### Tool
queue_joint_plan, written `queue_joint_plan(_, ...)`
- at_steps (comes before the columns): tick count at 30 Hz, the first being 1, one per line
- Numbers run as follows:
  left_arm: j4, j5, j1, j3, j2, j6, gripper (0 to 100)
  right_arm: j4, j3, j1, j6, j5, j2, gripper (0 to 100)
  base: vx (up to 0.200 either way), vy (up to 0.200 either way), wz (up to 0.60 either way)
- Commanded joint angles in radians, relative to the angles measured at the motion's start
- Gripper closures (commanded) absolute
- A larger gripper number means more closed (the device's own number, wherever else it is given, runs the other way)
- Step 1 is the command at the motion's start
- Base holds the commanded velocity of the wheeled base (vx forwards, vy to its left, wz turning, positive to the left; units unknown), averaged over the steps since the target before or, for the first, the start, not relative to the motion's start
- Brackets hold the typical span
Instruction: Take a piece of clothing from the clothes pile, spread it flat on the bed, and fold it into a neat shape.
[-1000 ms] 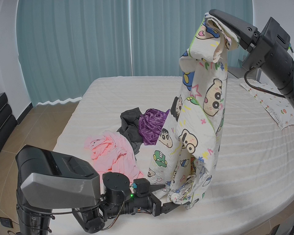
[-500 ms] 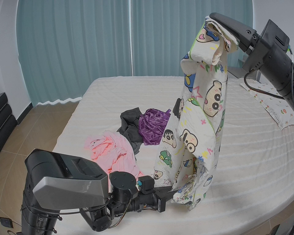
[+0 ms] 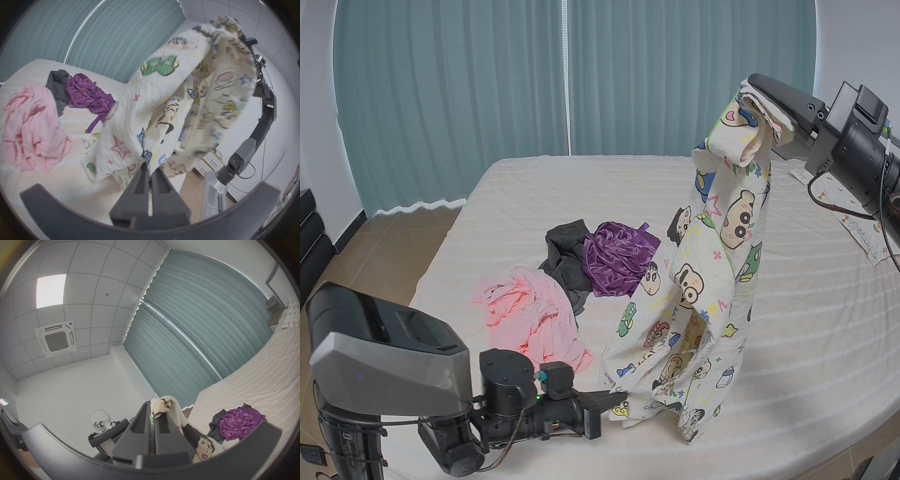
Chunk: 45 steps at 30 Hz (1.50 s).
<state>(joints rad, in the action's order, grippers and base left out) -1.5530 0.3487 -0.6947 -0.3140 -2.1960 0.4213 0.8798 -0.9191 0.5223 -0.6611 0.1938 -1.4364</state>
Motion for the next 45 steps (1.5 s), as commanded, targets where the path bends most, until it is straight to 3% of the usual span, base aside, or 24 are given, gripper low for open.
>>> queue_joint_plan(1,-0.013,0.062,0.076,0.182,0.228,0.002,100,-0.002,0.037,-0.124,0.000,-0.001,-0.015,100,0.000,0.000,0.00)
queue_joint_plan(5,-0.013,0.142,0.156,0.243,0.374,0.007,100,0.001,0.054,-0.188,-0.002,-0.001,-0.033,100,0.000,0.000,0.00)
queue_joint_plan(11,-0.015,0.147,0.251,0.240,0.475,0.007,100,0.001,0.059,-0.263,-0.002,-0.001,-0.064,100,0.000,0.000,0.00)
queue_joint_plan(16,0.017,0.136,0.366,0.116,0.541,0.007,100,0.001,0.082,-0.303,0.006,0.001,-0.084,100,0.000,0.000,0.00)
queue_joint_plan(20,0.223,0.022,0.431,-0.080,0.587,0.005,100,0.001,0.097,-0.312,0.008,0.001,-0.093,100,0.000,0.000,0.00)
queue_joint_plan(25,0.504,-0.198,0.431,-0.358,0.594,-0.001,100,0.010,0.049,-0.312,0.008,-0.001,-0.104,100,0.000,0.000,0.00)
queue_joint_plan(29,0.617,-0.336,0.426,-0.562,0.550,-0.004,100,0.002,-0.066,-0.301,0.003,-0.002,-0.122,100,0.000,0.000,0.00)
queue_joint_plan(33,0.657,-0.396,0.426,-0.677,0.507,-0.006,100,0.002,-0.118,-0.260,0.003,-0.019,-0.142,100,0.000,0.000,0.00)
queue_joint_plan(35,0.679,-0.435,0.426,-0.741,0.476,-0.006,100,-0.001,-0.179,-0.237,0.008,-0.060,-0.159,100,0.000,0.000,0.00)
queue_joint_plan(45,0.688,-0.439,0.417,-0.784,0.392,-0.038,100,-0.012,-0.274,-0.229,0.006,-0.105,-0.243,100,0.000,0.000,0.00)
